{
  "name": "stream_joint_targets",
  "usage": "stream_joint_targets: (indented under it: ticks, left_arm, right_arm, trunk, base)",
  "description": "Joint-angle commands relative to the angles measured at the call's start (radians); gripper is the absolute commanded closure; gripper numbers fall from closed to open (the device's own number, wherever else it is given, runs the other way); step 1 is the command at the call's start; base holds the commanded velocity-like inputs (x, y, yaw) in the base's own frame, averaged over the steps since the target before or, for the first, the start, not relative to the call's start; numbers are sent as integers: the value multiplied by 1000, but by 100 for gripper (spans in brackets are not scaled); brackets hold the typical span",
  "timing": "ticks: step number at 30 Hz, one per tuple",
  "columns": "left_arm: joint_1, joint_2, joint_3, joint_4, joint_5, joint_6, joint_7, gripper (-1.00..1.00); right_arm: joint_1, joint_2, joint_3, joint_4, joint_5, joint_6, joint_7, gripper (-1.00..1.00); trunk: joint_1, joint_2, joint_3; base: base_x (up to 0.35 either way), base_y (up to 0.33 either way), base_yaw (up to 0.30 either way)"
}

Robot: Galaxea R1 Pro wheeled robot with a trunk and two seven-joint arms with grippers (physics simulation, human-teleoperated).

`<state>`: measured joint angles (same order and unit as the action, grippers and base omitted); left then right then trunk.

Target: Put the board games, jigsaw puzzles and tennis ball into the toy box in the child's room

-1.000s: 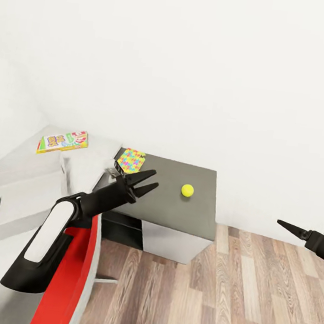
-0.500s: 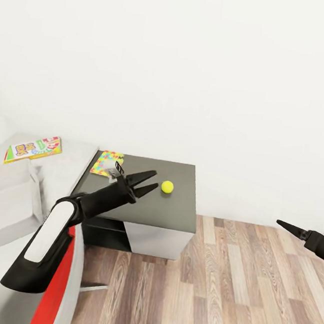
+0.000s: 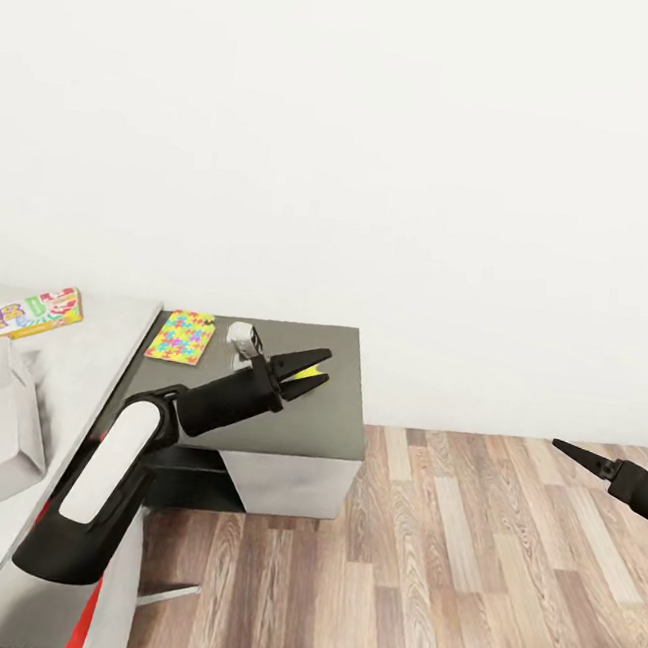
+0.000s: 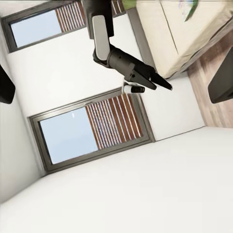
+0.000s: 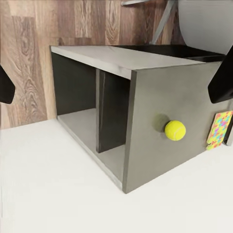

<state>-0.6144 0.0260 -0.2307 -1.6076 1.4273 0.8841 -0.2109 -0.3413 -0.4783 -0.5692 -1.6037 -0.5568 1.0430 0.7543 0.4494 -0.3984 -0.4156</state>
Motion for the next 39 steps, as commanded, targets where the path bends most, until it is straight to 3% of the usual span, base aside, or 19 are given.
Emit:
stream_joint_targets:
  ticks: [1, 12, 19, 21, 22, 24, 27, 29, 39]
  left_arm:
    - [-1, 1, 0, 0, -4, 1, -5, -100]
    - [-6, 0, -10, 1, -19, 2, 4, -100]
    - [-7, 0, -12, 4, -57, 2, 14, -100]
    - [-7, 0, -12, 6, -82, 1, 26, -100]
    - [-7, 0, -12, 6, -82, 1, 26, -100]
    - [-7, 0, -12, 7, -105, 1, 50, -100]
    - [-7, 0, -12, 7, -114, 1, 67, -100]
    - [-7, -1, -11, 7, -121, 2, 110, -100]
    - [-11, -1, -11, 5, -141, 2, 241, -100]
  right_arm:
    - [-1, 0, -1, 0, 6, 4, 7, -100]
    - [-5, 21, 26, 1, 8, 4, -1, -100]
    - [-12, 49, 69, 1, 14, 4, -81, -100]
    - [-18, 63, 84, 3, 15, 4, -146, -100]
    - [-18, 63, 84, 3, 15, 4, -146, -100]
    - [-27, 81, 97, 9, 15, 4, -208, -100]
    - [-33, 92, 103, 13, 15, 4, -234, -100]
    - [-49, 111, 112, 19, 15, 4, -273, -100]
    - [-77, 141, 141, 28, 18, 4, -332, -100]
  trunk:
    - [1, -2, 0]
    - [1, -2, 15]
    - [1, -2, 25]
    - [1, -2, 28]
    - [1, -2, 29]
    - [1, -2, 32]
    - [1, -2, 36]
    - [1, -2, 39]
    - [1, -2, 54]
  base:
    - [0, 0, -173]
    - [0, 0, -138]
    - [0, 0, -109]
    - [0, 0, -103]
    - [0, 0, -102]
    - [0, 0, -101]
    - [0, 0, -100]
    - [0, 0, -98]
    - [0, 0, -94]
